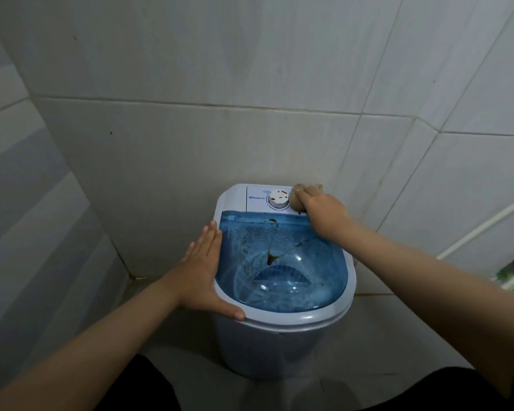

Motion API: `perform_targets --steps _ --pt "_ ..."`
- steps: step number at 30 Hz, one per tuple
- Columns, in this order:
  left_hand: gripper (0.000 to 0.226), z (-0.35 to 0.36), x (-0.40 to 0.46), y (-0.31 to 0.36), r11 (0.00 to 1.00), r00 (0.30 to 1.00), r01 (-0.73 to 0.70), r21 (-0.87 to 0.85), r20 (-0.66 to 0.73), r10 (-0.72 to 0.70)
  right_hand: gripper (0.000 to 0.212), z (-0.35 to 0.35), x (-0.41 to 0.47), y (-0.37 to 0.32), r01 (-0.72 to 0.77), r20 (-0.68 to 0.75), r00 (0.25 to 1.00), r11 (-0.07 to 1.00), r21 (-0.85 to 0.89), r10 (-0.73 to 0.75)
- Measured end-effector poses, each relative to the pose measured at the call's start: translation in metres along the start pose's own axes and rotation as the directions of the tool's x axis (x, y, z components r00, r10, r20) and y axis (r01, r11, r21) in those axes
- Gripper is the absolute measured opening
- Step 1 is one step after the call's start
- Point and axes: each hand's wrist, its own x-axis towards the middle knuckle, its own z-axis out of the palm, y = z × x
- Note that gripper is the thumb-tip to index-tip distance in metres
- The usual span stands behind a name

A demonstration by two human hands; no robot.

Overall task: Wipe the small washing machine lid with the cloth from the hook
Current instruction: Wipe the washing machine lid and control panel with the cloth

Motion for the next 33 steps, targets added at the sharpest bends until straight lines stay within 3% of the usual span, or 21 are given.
perform_targets --steps 5,9,13,15,17,20,25,30,33 --pt "0.159 -0.001 -0.003 0.003 1.000 1.000 0.008 0.010 0.000 -0.008 0.056 -0.003 -0.029 -0.002 0.118 0.048 0.992 0.993 -0.021 -0.117" --pt "0.159 -0.003 -0.003 0.005 1.000 1.000 0.011 0.006 0.006 -0.011 0.050 -0.026 -0.034 0.004 0.195 0.216 0.958 0.981 -0.002 -0.190" --pt "0.158 -0.004 -0.005 0.005 1.000 1.000 0.011 0.000 0.012 -0.011 0.025 -0.061 -0.018 0.010 0.127 0.335 0.932 0.990 0.058 -0.139" --pt "0.158 -0.003 -0.004 0.005 1.000 1.000 0.009 -0.003 0.013 -0.009 0.027 -0.070 -0.005 0.008 0.073 0.258 0.962 0.993 0.087 -0.094" --pt "0.158 -0.003 -0.003 0.005 1.000 1.000 0.006 -0.005 0.012 -0.006 0.032 -0.070 0.010 0.002 0.074 0.076 0.993 0.987 0.140 -0.085" --pt "0.158 -0.001 -0.003 0.003 1.000 1.000 0.002 -0.018 0.012 -0.001 0.038 -0.059 0.030 -0.015 0.109 -0.109 0.990 0.974 0.200 -0.088" --pt "0.157 -0.001 -0.003 0.003 0.999 1.000 -0.006 -0.033 -0.006 0.006 0.045 -0.027 0.037 -0.037 0.185 0.013 0.982 0.974 0.130 -0.188" --pt "0.156 0.000 -0.003 0.001 0.999 1.000 -0.010 -0.036 -0.009 0.010 0.069 -0.006 0.025 -0.035 0.205 -0.025 0.979 0.977 0.060 -0.204" --pt "0.156 0.000 -0.003 0.001 0.999 1.000 -0.011 -0.042 -0.003 0.011 0.069 -0.005 0.015 -0.032 0.211 -0.040 0.977 0.976 0.046 -0.210"
